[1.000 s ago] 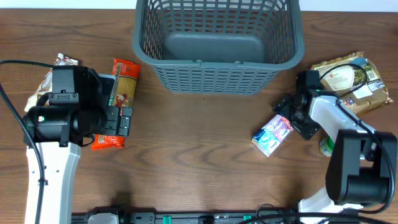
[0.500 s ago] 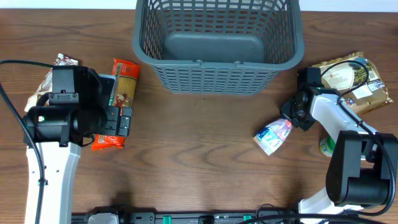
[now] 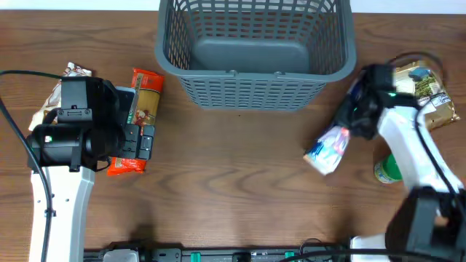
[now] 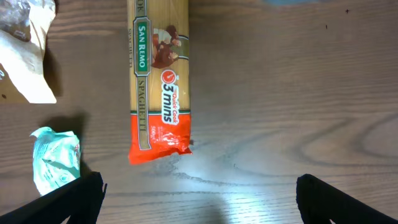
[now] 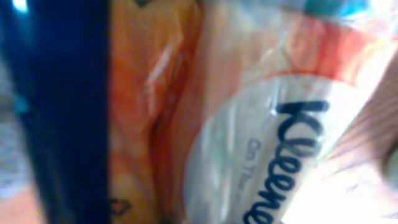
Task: Pack container
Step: 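Lift the Kleenex pack with right gripper and drop it into basket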
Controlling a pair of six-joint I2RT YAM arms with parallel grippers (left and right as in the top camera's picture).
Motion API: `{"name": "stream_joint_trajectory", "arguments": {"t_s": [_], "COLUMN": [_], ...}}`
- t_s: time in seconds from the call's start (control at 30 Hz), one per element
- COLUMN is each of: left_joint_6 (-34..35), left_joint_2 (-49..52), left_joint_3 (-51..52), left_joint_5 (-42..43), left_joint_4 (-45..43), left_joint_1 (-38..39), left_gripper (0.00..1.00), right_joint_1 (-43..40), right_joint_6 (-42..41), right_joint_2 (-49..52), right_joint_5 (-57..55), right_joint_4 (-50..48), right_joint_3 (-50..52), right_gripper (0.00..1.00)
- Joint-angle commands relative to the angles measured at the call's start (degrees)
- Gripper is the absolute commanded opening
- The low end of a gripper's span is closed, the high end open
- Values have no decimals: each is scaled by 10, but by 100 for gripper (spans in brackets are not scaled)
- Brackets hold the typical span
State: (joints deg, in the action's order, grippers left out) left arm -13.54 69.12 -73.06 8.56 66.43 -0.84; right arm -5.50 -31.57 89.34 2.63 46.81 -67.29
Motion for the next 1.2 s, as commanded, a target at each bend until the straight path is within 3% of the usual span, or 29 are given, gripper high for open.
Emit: {"name": "stream_joint_trajectory", "arguments": {"t_s": [0.0, 0.2, 0.43, 0.7, 0.83, 0.97, 1.17], "left_joint_6": [-4, -4, -4, -4, -4, -4, -3], "left_joint_2": [0, 0, 0, 0, 0, 0, 0], "left_joint_3": [-12, -12, -12, -12, -12, -12, -12], "left_joint_5": [-7, -7, -7, -7, -7, -7, -7], "left_joint_4": [2, 2, 2, 2, 2, 2, 3], "left_joint_1": [3, 3, 3, 3, 3, 3, 3], "left_gripper": [99, 98, 99, 98, 98, 99, 98], "right_joint_1": [-40, -83, -82, -46, 3, 64, 152], "right_joint_6": [16, 37, 153, 348, 529, 657, 777], "right_joint_2": [-58, -109, -121, -121, -121, -115, -77], "right_joint_5": [2, -47, -37, -4, 46, 53, 49], "right_joint_4": [2, 20, 38, 55, 51, 22, -52], "right_joint_3": [-39, -90, -176, -328, -383, -391, -391], "right_gripper": [1, 1, 1, 1, 1, 1, 1]}}
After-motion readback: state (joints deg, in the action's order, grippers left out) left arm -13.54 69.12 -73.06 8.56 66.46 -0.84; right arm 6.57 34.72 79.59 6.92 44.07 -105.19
